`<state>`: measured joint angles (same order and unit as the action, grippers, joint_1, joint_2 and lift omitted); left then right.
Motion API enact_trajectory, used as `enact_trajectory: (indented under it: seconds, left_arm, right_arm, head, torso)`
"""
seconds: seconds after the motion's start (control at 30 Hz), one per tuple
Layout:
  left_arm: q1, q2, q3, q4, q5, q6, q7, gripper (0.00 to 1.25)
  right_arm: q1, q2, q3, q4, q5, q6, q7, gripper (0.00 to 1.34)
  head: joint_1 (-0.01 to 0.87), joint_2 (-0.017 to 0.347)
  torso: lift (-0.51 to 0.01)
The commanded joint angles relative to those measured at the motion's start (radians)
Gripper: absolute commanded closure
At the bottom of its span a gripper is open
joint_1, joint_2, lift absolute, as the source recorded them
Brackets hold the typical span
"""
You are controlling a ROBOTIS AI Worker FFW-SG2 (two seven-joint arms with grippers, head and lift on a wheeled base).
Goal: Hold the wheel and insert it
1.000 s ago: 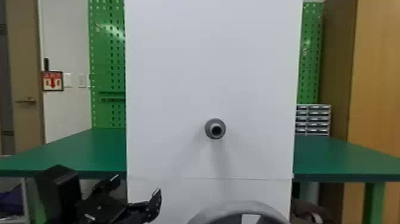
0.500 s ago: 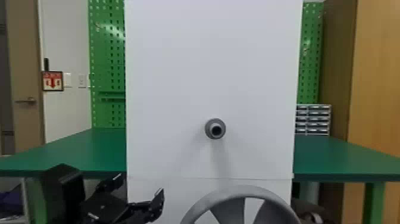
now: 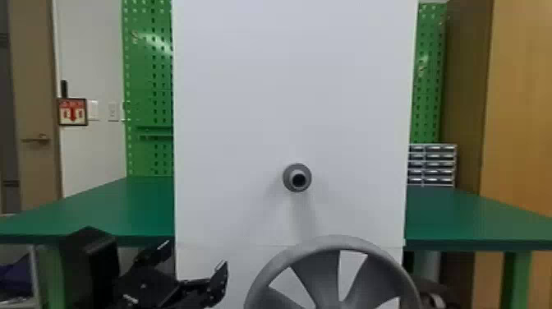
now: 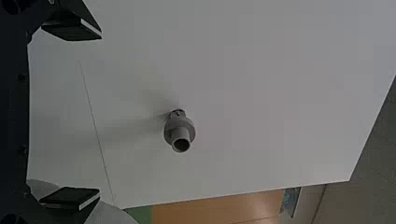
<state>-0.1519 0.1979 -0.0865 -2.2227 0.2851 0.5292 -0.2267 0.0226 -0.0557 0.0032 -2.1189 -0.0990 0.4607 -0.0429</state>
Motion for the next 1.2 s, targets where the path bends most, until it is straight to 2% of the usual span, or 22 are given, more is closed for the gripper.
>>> enact_trajectory:
  seconds: [0.0, 0.6, 1.17]
  left_arm:
    - [0.000, 0.000, -0.001, 0.000, 0.000, 0.000, 0.000, 0.10]
    - [0.000, 0.000, -0.003, 0.000, -0.003, 0.000, 0.000, 0.10]
    - [0.002, 0.002, -0.006, 0.000, -0.007, 0.000, 0.000, 0.10]
  right_arm:
    - [-0.015, 0.004, 0.000, -0.010, -0.007, 0.021, 0.000, 1.20]
    - [-0.131, 0.010, 0.014, -0.042, -0.016, 0.170, 0.000, 1.20]
    - [-0.210, 0.020, 0.017, -0.055, -0.005, 0.219, 0.000, 1.20]
  head:
    - [0.097, 0.015]
    - [0.097, 0.015]
    - [0.097, 0.015]
  torso:
    - [-0.442]
    - [-0.442]
    - [-0.442]
